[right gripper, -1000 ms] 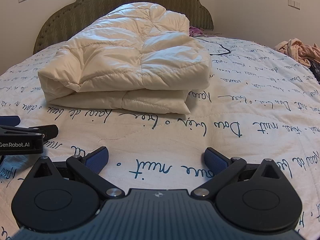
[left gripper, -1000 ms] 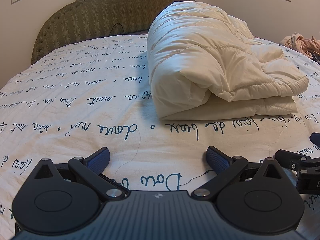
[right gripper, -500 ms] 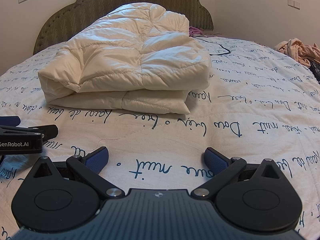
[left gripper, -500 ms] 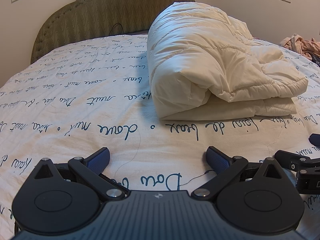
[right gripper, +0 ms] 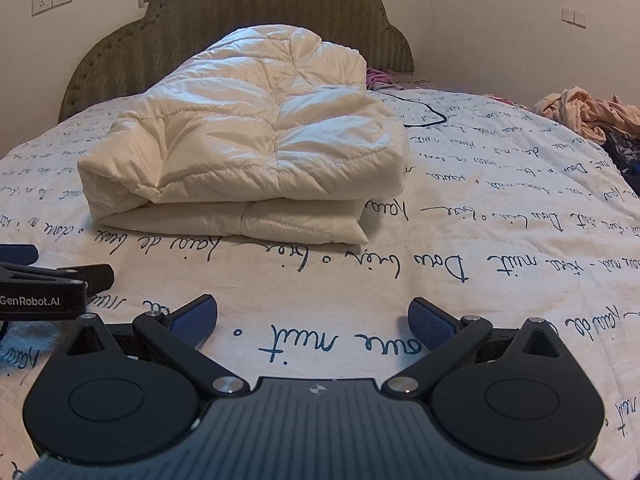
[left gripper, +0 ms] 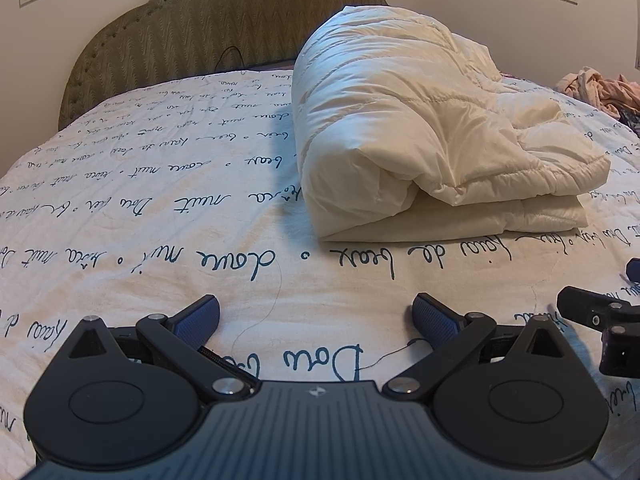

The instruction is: Fold small clothes

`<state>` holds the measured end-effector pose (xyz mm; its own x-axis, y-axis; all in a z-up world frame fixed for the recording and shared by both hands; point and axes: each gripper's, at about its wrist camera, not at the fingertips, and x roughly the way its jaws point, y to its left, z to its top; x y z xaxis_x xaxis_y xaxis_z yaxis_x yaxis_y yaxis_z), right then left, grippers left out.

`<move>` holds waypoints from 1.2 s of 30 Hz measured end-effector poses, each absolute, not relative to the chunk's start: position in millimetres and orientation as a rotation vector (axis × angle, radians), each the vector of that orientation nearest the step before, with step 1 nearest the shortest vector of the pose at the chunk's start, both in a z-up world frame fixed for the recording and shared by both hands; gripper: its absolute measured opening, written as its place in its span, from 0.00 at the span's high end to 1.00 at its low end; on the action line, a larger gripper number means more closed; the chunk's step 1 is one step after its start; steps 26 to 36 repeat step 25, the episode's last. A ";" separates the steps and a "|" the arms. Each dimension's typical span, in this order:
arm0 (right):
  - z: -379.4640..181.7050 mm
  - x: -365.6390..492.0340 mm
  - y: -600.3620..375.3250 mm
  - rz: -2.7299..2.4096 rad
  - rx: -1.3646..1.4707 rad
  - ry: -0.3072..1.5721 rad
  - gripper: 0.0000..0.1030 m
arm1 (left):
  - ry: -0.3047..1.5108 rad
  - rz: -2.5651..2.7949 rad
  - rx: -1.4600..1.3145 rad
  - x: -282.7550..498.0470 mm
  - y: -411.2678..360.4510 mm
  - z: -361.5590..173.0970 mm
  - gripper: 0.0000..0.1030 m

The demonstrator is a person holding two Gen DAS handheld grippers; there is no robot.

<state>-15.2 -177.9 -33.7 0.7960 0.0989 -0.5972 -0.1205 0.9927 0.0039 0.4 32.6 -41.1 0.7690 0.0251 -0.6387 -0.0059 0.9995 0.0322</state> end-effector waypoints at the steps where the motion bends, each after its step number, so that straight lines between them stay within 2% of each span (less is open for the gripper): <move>1: -32.1 -16.1 -177.8 0.132 -0.023 0.646 0.00 | 0.697 0.016 0.025 0.4 32.9 -40.2 0.00; 36: -25.3 -17.5 -167.0 0.160 -0.036 0.659 0.00 | 0.664 0.009 0.017 -5.3 38.9 -21.0 0.00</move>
